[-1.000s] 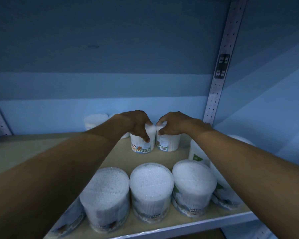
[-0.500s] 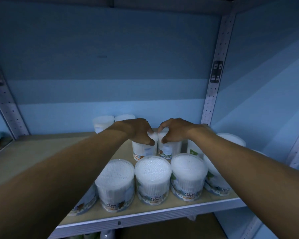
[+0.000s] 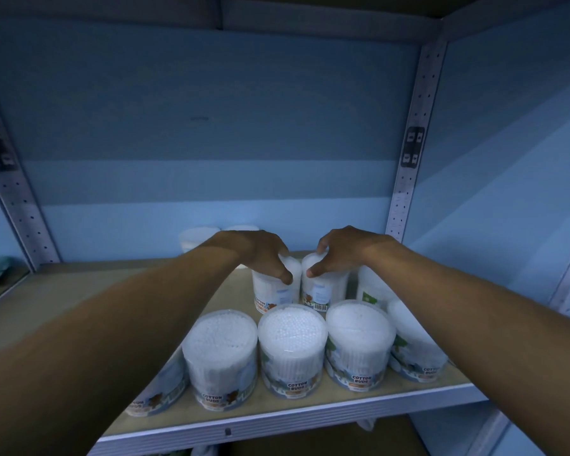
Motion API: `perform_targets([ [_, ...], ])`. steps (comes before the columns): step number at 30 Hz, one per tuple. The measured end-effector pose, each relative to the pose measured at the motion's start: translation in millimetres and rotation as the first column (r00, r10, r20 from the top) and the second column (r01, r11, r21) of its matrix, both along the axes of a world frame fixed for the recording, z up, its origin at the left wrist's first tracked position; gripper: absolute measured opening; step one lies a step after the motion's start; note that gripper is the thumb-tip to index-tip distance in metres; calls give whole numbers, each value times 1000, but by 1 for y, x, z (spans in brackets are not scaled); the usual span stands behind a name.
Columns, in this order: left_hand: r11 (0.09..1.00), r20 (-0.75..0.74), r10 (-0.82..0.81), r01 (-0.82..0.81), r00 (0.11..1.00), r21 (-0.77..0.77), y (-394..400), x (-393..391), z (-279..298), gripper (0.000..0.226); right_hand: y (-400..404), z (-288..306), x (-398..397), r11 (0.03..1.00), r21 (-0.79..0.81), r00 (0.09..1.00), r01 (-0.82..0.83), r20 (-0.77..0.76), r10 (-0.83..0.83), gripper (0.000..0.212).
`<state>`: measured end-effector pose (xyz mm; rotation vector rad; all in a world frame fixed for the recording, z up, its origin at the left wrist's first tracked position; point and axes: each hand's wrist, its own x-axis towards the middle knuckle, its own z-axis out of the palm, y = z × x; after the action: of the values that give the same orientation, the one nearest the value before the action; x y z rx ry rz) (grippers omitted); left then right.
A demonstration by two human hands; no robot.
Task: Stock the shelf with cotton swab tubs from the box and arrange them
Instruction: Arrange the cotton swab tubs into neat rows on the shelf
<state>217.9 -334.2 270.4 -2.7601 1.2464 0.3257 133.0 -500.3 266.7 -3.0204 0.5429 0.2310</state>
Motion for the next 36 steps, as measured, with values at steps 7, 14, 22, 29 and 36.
perform_targets([
  [7,1000,6,12,-12,1000,2,1,1,-1,73,4,3,4,999,3,999,-34,-42,34,68],
  [14,999,20,43,-43,999,-28,1,0,-4,71,-2,9,4,997,34,990,-67,-124,70,90],
  [22,999,-14,23,-23,1000,-41,0,9,2,88,3,16,5,996,-48,992,-76,-103,71,82],
  [29,999,-76,-32,34,997,16,-3,6,6,73,12,14,8,993,-86,989,-85,-129,73,75],
  [36,1000,-80,-17,16,997,-21,-6,9,4,71,10,16,8,990,-51,980,-130,-157,121,67],
])
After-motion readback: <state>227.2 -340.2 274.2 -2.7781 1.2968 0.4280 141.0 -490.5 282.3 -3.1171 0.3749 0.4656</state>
